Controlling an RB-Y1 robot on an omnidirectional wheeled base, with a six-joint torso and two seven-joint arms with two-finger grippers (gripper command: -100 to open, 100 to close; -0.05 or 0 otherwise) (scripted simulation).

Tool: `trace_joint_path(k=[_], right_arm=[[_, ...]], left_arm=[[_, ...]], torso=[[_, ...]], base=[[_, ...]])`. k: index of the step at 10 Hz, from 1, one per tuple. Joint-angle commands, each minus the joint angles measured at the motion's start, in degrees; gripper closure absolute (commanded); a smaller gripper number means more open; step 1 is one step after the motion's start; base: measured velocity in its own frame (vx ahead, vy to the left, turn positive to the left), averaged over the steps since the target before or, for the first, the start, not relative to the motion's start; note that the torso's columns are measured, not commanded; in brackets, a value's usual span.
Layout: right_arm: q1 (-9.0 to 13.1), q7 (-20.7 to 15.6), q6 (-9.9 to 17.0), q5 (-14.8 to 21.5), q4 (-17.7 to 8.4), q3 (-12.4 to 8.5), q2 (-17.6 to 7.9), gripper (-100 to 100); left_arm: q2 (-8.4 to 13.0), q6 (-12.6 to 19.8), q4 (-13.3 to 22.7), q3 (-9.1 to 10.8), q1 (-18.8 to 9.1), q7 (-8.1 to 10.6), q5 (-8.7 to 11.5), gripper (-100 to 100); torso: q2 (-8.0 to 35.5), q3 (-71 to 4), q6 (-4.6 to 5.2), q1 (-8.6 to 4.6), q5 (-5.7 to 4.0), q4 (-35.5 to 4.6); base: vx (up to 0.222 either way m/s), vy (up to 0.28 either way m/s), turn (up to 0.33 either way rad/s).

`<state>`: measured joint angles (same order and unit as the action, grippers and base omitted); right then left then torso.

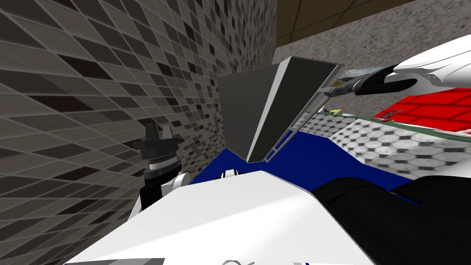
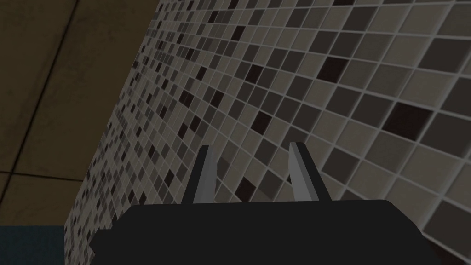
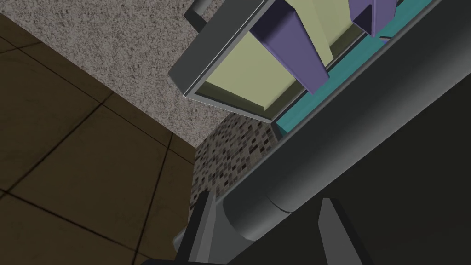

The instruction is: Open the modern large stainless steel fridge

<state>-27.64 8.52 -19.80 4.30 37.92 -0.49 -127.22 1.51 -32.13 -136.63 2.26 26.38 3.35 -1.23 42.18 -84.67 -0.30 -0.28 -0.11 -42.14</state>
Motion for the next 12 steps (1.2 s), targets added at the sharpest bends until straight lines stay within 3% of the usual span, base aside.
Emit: trace_joint_path(k=[1,5,6,7,10,11,12], right_arm=[[-2.10,1.55,-0.65,-0.29,-3.23,1.19,-0.09,100],[-2.73,2.72,-0.68,-0.25,-4.93,2.58,-0.02,100],[-3.04,3.30,-0.70,-0.22,-5.78,3.28,0.01,100],[-2.33,5.47,-1.17,-0.28,-5.59,4.76,-2.12,-100],[-2.33,5.47,-1.17,-0.28,-5.59,4.76,-2.12,-100],[-3.13,8.01,-2.00,-0.67,-6.52,5.92,-4.34,-100],[-3.13,8.01,-2.00,-0.67,-6.52,5.92,-4.34,-100]], left_arm=[[-0.01,0.00,0.00,0.00,0.01,0.00,0.00,0],[0.00,0.00,0.00,0.00,-0.01,0.00,0.00,0],[0.00,0.00,0.00,0.00,0.00,0.00,0.00,0],[0.00,0.00,0.00,0.00,0.01,0.00,0.00,0],[0.02,0.00,0.01,0.02,0.00,0.00,0.00,0],[0.01,0.00,0.00,0.01,0.00,0.00,0.00,0],[0.02,0.00,0.00,0.01,0.00,0.00,0.00,0]], torso=[[-0.04,0.02,0.39,0.12,-0.04,-0.06],[-0.08,-0.09,-0.20,-0.01,0.07,0.05],[-0.28,-0.21,0.08,0.10,0.06,0.05],[-0.26,-0.12,0.33,0.29,-0.01,0.05],[0.25,0.22,0.34,-0.09,-0.06,-0.20],[0.11,0.08,0.39,-0.07,-0.03,-0.17],[0.03,0.02,0.32,-0.02,0.01,-0.12]], base=[[0.117,0.229,-0.232],[0.054,0.159,-0.112],[0.050,0.147,-0.159],[0.000,0.053,-0.044],[-0.028,-0.047,0.029],[-0.020,-0.038,-0.008],[-0.030,-0.049,0.009]])
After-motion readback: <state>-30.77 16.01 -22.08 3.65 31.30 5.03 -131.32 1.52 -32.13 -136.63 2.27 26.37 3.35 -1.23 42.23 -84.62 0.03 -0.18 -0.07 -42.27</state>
